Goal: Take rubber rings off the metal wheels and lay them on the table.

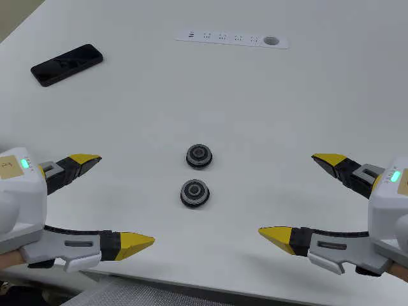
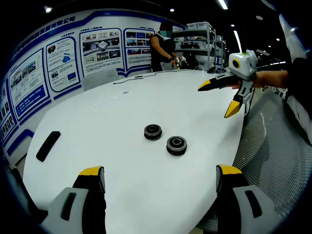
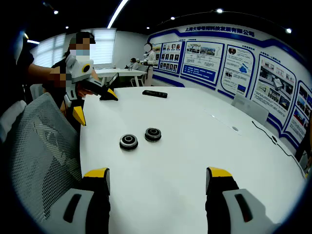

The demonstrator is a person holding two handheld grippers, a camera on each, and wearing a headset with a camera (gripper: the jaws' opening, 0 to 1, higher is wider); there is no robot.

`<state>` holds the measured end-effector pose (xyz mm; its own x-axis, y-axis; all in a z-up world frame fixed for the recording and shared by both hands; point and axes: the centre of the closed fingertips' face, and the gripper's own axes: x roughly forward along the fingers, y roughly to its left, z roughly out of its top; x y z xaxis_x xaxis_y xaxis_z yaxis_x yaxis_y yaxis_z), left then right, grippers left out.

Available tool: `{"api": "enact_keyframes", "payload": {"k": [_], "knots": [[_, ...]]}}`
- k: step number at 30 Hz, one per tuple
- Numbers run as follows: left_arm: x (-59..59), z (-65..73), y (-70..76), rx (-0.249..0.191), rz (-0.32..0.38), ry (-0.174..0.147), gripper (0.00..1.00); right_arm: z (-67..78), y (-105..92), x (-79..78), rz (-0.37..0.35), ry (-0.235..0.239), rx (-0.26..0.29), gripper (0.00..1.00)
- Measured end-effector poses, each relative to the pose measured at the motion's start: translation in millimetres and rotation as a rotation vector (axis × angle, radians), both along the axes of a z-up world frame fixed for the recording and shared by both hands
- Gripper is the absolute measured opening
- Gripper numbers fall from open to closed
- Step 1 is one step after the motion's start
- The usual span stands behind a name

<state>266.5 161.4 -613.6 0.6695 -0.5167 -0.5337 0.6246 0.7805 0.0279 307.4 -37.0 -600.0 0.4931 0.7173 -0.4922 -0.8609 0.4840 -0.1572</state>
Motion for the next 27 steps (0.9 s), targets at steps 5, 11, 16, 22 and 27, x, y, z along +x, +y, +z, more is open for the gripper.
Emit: {"api": "enact_keyframes", "payload": {"k": [5, 11, 16, 22, 27], "knots": [[2.7, 1.8, 1.7, 0.019, 0.006, -0.012, 0.96, -0.3, -1.7, -1.6, -0.001, -0.002, -0.013, 0.81], [4.3, 5.4, 1.5, 0.015, 0.004, -0.024, 0.94, -1.8, -0.9, -5.6, 0.000, 0.011, -0.012, 0.81], [4.2, 5.2, 2.1, 0.028, 0.000, -0.027, 0.94, 0.0, -1.4, -5.7, -0.006, 0.014, -0.004, 0.80], [3.9, 5.8, 1.4, 0.032, -0.005, -0.021, 0.93, -2.2, -4.2, -7.0, 0.000, 0.006, -0.033, 0.80], [5.7, 6.5, 3.3, 0.035, -0.007, -0.024, 0.93, -1.2, -4.0, -6.5, -0.006, 0.011, -0.022, 0.80]]}}
